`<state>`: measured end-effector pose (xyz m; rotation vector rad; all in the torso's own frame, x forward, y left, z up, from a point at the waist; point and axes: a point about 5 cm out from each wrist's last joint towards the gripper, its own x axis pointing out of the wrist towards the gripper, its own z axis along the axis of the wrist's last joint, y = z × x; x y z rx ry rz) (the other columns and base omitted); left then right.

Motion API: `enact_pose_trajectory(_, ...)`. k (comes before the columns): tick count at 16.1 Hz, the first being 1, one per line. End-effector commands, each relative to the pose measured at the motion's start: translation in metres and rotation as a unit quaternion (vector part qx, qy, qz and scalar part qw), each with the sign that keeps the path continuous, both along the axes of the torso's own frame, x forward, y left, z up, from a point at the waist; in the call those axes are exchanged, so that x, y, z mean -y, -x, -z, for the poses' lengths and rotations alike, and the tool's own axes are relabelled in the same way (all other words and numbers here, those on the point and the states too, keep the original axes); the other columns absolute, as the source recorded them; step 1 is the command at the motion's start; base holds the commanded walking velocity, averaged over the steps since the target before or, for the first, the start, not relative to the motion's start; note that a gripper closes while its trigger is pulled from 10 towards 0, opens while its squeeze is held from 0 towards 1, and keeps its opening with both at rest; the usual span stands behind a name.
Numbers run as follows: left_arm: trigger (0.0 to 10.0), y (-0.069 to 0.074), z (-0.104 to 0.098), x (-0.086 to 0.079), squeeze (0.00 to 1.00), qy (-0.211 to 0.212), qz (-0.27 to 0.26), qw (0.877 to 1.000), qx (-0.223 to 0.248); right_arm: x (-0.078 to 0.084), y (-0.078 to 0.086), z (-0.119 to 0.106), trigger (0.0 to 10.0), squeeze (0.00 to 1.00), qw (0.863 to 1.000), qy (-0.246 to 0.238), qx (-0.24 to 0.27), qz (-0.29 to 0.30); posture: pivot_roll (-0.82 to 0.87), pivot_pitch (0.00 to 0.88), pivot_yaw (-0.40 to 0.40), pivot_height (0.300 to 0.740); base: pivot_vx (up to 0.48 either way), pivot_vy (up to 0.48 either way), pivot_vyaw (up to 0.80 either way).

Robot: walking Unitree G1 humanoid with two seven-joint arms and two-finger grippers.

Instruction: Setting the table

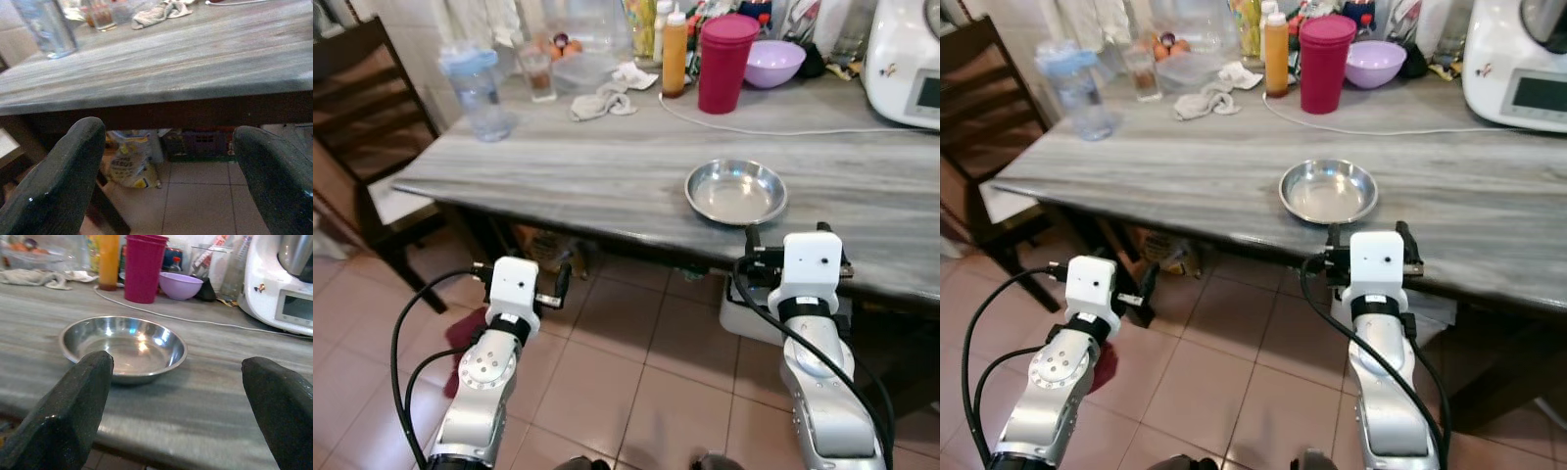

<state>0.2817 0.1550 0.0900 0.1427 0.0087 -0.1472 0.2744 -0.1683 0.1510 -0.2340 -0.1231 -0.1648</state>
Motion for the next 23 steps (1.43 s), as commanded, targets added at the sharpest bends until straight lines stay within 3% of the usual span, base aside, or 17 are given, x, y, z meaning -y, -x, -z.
enact_pose_trajectory(1, 10.0, 0.0014, 0.0047, -0.0007, 0.0, -0.006, -0.001, 1.0, -0.012, -0.0001, 0.0, -0.0008, 10.0, 0.0, 1.0, -0.003, 0.002, -0.001, -0.2, 0.076, 0.108, 0.74, -0.292, 0.0, 0.0)
enact_pose_trajectory(15, 10.0, 0.0004, 0.0056, 0.0028, 0.0, -0.013, 0.015, 1.0, -0.012, -0.0011, -0.0017, 0.0014, 10.0, 0.0, 1.0, -0.005, -0.001, 0.005, -0.2, 0.077, 0.115, 0.74, -0.288, 0.0, -0.12)
enact_pose_trajectory(21, 10.0, 0.0018, 0.0016, 0.0045, 0.0, 0.005, 0.043, 0.999, 0.003, 0.0014, -0.0008, 0.0009, 10.0, 0.0, 1.0, 0.004, 0.001, 0.011, -0.21, 0.081, 0.115, 0.74, 0.0, 0.0, 0.0)
enact_pose_trajectory(23, 10.0, 0.0003, -0.0004, 0.0071, 0.0, 0.007, 0.051, 0.999, 0.005, 0.0019, -0.0023, 0.0064, 10.0, 0.0, 1.0, -0.017, -0.019, 0.017, -0.21, 0.081, 0.115, 0.74, 0.0, 0.0, 0.0)
